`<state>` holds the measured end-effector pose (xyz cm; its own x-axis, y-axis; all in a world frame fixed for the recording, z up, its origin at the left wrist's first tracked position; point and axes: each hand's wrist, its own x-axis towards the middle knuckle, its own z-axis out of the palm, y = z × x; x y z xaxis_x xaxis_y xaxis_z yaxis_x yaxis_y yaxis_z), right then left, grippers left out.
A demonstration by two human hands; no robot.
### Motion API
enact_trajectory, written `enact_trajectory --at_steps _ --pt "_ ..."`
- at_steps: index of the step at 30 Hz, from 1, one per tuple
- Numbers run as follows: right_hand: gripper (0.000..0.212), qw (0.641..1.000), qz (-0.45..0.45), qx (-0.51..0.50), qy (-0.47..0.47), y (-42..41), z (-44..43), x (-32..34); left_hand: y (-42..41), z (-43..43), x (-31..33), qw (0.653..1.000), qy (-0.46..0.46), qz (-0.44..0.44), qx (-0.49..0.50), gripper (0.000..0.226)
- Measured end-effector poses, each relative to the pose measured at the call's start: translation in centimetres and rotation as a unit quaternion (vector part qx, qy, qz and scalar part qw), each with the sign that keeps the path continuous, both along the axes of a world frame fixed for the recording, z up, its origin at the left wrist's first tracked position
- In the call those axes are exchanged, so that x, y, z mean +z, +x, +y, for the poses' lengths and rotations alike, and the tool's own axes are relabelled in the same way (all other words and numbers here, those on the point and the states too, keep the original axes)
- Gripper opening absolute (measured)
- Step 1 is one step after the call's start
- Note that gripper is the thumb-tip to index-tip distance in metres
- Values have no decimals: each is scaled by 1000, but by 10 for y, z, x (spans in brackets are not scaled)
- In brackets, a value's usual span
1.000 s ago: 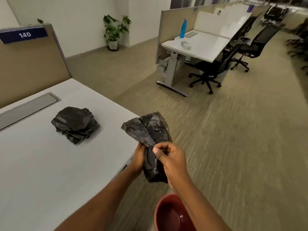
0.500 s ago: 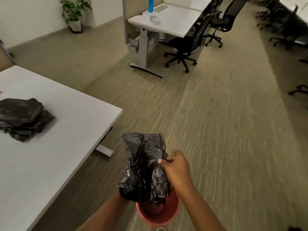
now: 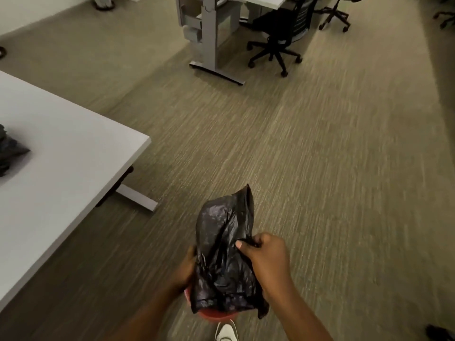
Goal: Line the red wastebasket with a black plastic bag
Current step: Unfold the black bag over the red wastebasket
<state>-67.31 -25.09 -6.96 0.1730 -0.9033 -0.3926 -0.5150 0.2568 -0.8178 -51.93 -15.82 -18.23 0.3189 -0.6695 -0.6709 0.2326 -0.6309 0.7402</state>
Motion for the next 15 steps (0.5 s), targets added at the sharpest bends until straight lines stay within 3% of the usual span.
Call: enact_trajectory --at_steps 4,7,10,12,15 --pt "38 998 57 30 -14 -1 3 -25 14 4 -23 985 112 -91 -91 45" --pt "49 996 74 43 -13 3 13 -49 18 8 -29 965 68 -249 -39 24" --pt "26 993 90 71 5 9 26 -72 -5 -1 -11 977 6 -210 21 42" --pt "18 990 103 92 13 13 35 -84 -23 -10 -6 983 5 -184 -20 50" --pt "12 984 131 122 -1 15 39 -98 -39 -18 -11 964 18 -240 -111 29"
